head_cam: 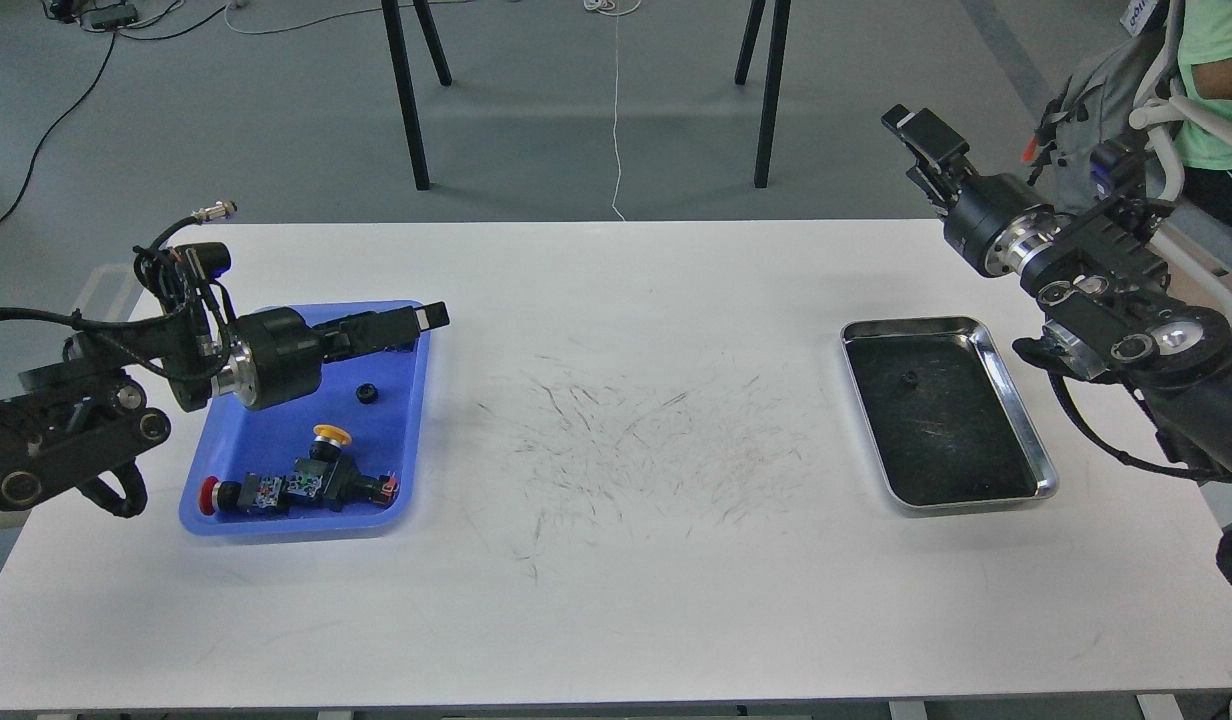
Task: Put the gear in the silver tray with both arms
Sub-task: 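Reach the left gripper into the blue tray toward another gear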
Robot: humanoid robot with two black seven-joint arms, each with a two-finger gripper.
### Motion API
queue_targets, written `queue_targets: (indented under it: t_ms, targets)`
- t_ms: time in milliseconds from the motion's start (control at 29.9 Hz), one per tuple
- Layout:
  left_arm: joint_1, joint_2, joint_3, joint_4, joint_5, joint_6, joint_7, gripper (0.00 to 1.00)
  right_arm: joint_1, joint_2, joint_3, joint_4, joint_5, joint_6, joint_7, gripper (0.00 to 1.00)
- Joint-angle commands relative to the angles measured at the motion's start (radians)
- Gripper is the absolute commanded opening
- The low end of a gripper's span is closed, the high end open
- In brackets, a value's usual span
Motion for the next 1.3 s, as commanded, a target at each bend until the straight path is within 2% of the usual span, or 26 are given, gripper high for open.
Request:
queue_targets:
  t_ms: [0,67,267,435,568,836,1070,1270]
  targets:
    - [0.001,-0.007,0.069,0.070,0.065,0.125,0.000,0.98,0.001,0.008,0.002,0.000,0.003,-0.003,0.000,0.92]
    - [0.000,-0.027,0.116,0.114,0.068,0.179,0.000,0.97,0.001,0.009,0.002,0.000,0.003,-0.004,0.000,0.92]
    - [0.006,-0.083,0.164,0.219,0.068,0.196,0.000,0.94,0.001,0.017,0.002,0.000,0.003,-0.006,0.000,0.92]
    - [0.009,-0.096,0.219,0.274,0.097,0.253,0.000,0.88,0.003,0.017,0.002,0.000,0.003,-0.006,0.000,0.92]
    - [0.014,-0.129,0.256,0.312,0.105,0.286,0.000,0.88,0.003,0.017,0.002,0.000,0.003,-0.006,0.000,0.92]
    - [0.015,-0.165,0.259,0.346,0.108,0.294,0.000,0.87,0.003,0.017,0.002,0.000,0.003,-0.006,0.000,0.92]
    - [0.014,-0.182,0.321,0.363,0.128,0.309,0.000,0.86,0.004,0.017,0.001,0.000,0.003,-0.006,0.000,0.92]
    - [0.017,-0.182,0.325,0.389,0.134,0.311,0.000,0.81,0.004,0.017,0.001,0.000,0.003,-0.004,0.000,0.92]
